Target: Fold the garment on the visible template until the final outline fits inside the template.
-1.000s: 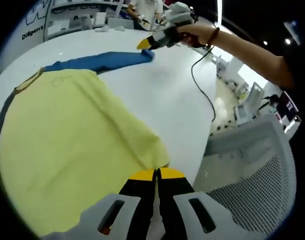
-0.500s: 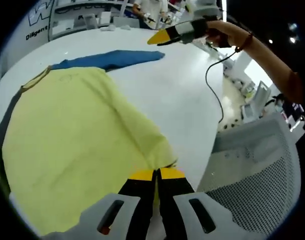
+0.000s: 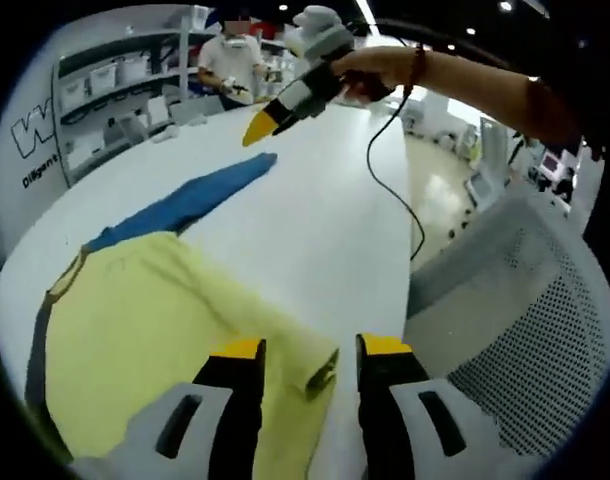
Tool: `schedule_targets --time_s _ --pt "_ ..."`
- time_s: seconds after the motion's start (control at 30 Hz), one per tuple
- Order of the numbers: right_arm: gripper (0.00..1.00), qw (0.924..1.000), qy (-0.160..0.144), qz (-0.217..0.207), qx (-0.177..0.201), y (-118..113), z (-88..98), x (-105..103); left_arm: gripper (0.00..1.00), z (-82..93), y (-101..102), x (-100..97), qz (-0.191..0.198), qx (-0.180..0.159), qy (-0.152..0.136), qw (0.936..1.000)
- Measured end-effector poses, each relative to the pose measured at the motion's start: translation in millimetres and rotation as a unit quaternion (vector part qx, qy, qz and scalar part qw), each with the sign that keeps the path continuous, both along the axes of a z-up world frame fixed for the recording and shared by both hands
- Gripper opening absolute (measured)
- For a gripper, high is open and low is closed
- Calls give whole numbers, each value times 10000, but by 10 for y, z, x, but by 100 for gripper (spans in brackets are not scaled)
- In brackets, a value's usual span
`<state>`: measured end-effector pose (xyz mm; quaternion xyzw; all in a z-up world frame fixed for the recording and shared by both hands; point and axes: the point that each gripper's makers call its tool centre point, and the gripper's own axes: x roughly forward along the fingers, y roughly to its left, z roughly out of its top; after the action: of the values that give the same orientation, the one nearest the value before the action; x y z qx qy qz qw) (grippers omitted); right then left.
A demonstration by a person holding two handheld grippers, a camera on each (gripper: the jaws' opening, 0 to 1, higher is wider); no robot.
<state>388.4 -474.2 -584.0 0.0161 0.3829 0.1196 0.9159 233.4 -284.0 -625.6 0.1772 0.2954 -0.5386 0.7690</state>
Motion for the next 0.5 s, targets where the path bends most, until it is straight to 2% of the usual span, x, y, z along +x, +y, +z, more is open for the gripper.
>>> schedule_targets --time_s 0.23,0.3,0.5 --pt "65 9995 14 -258 170 -197 -52 -7 28 -180 -142 -17 -414 356 -277 9981" --pt "66 9988 95 -321 343 -227 -77 -8 25 -238 -134 -20 -476 461 -306 9973" --pt "71 9978 -134 -484 442 -413 -79 124 20 -371 -86 -4 -493 693 -224 9961"
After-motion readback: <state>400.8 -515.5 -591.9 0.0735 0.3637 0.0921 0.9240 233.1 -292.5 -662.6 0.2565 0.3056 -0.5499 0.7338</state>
